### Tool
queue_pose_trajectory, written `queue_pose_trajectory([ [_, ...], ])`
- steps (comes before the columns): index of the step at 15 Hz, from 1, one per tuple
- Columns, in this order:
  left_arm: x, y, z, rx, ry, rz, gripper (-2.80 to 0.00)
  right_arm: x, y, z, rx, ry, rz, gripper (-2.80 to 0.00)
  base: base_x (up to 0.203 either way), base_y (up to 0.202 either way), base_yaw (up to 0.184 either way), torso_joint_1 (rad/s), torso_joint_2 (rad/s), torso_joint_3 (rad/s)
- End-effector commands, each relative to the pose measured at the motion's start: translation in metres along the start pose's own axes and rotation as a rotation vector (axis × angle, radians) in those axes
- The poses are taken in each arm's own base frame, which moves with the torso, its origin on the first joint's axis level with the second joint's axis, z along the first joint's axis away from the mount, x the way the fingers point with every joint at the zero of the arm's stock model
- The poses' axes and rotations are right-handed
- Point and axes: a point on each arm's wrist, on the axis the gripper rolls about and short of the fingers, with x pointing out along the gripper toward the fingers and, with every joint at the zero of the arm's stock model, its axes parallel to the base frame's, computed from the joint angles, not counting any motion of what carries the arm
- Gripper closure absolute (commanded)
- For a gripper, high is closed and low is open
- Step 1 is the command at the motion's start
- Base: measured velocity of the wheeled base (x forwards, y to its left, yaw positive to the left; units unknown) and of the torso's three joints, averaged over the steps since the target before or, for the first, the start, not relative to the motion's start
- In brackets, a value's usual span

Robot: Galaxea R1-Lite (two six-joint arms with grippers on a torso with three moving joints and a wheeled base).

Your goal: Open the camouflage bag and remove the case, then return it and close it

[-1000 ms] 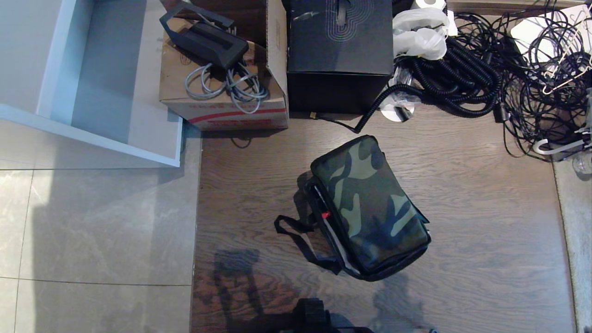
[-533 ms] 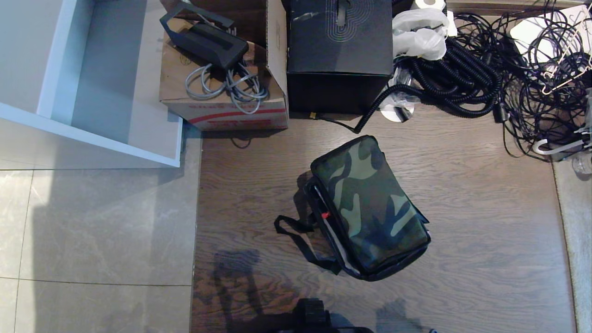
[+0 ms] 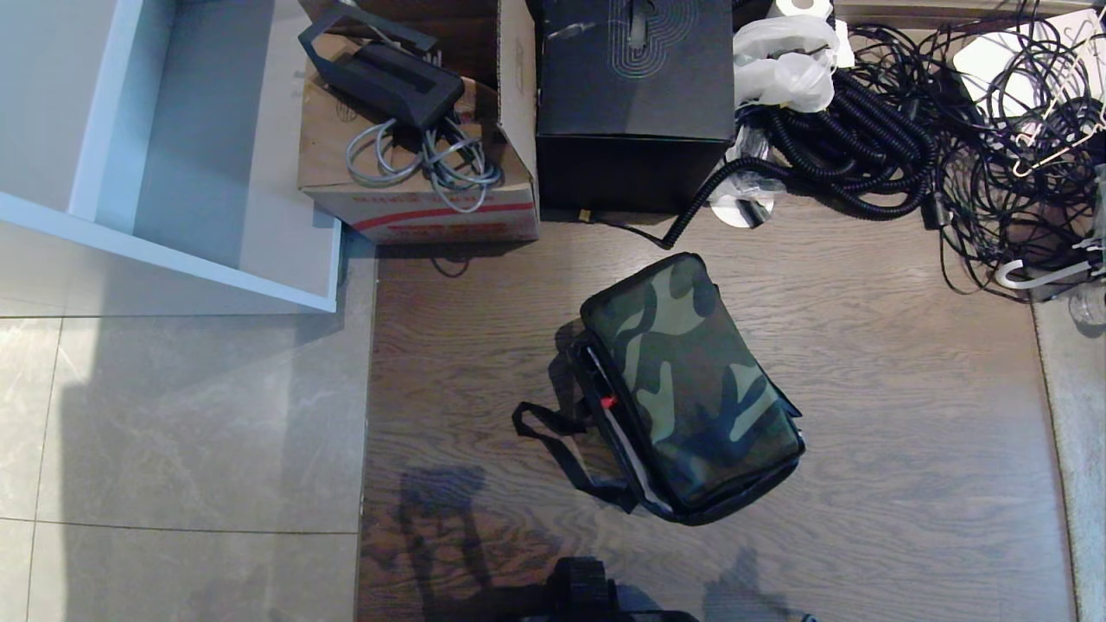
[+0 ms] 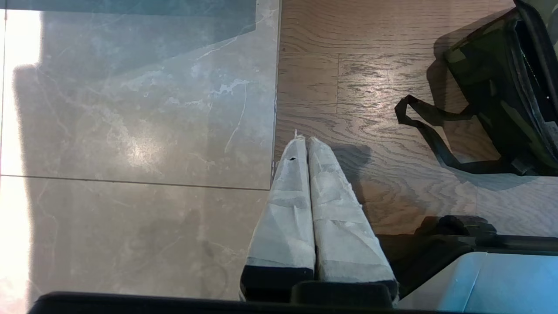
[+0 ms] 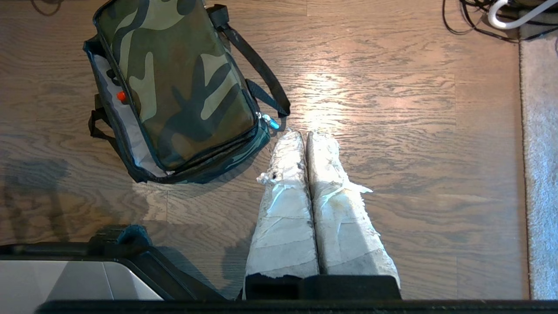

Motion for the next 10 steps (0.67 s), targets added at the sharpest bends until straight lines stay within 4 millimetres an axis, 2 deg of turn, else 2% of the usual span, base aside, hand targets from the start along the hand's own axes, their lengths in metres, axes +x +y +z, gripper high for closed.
queue_pose_trajectory([
  [1, 0.0, 0.0, 0.0, 0.0, 0.0, 0.001, 0.0, 0.0022, 0.0003, -0.0115, -0.002, 0.041, 0.001, 0.0, 0.0, 0.0, 0.0, 0.0, 0.0, 0.0],
  [8, -0.0001, 0.0, 0.0002, -0.005, -0.001, 0.0, 0.0, 0.0022, 0.0003, -0.0115, -0.002, 0.041, 0.001, 0.0, 0.0, 0.0, 0.0, 0.0, 0.0, 0.0],
  [10, -0.0001, 0.0, 0.0002, -0.003, -0.001, 0.001, 0.0, 0.0022, 0.0003, -0.0115, -0.002, 0.041, 0.001, 0.0, 0.0, 0.0, 0.0, 0.002, 0.0, 0.112],
])
